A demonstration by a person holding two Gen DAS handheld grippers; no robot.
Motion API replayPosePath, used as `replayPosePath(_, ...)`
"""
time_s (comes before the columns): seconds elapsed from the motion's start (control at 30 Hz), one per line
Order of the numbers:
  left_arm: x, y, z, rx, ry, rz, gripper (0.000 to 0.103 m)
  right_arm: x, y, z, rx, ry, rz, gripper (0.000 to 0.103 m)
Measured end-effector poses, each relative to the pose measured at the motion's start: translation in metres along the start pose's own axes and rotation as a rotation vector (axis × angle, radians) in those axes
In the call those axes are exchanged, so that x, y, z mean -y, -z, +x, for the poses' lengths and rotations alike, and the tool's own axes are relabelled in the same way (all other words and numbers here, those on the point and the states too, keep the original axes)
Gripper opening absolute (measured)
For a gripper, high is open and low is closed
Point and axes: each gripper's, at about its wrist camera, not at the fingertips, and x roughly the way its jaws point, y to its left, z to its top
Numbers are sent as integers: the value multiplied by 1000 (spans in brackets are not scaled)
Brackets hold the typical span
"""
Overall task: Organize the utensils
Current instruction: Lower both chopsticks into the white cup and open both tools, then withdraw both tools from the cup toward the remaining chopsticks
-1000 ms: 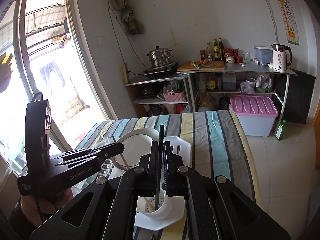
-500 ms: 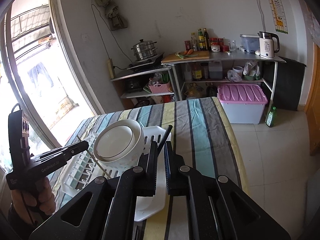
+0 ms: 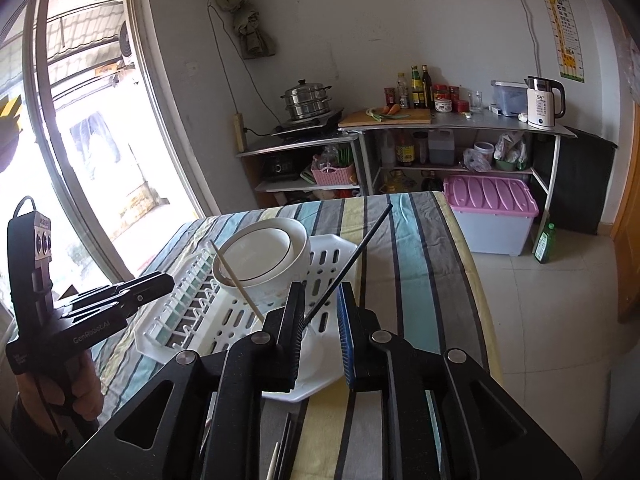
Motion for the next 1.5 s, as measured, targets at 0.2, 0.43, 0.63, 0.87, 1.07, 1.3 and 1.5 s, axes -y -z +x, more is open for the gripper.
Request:
replayPosePath(0.2, 5, 43, -53, 63, -19, 43, 19, -23, 37, -41, 47, -31, -30, 17)
replayPosePath(0.43, 6, 98, -94, 74, -19, 45, 19, -49, 82, -72, 54, -59, -85, 17)
replayPosePath(0.63, 3, 132, -112, 67, -28, 36, 19, -55, 115, -80, 20, -81, -73, 17)
replayPosePath(0.87, -1, 154, -118, 47, -27, 13, 19, -54, 141, -87, 6, -79, -53, 17)
replayPosePath(1.07, 0, 169, -112, 22, -38, 19, 19, -53, 148, -84, -19, -76, -52, 17)
replayPosePath(1.3, 3, 171, -93, -34, -48, 43, 19, -48, 150, -73, -45, -75, -45, 17)
replayPosePath(1.5, 5, 170, -72, -84, -62, 67, 19, -44, 148, -60, -72, -66, -36, 17)
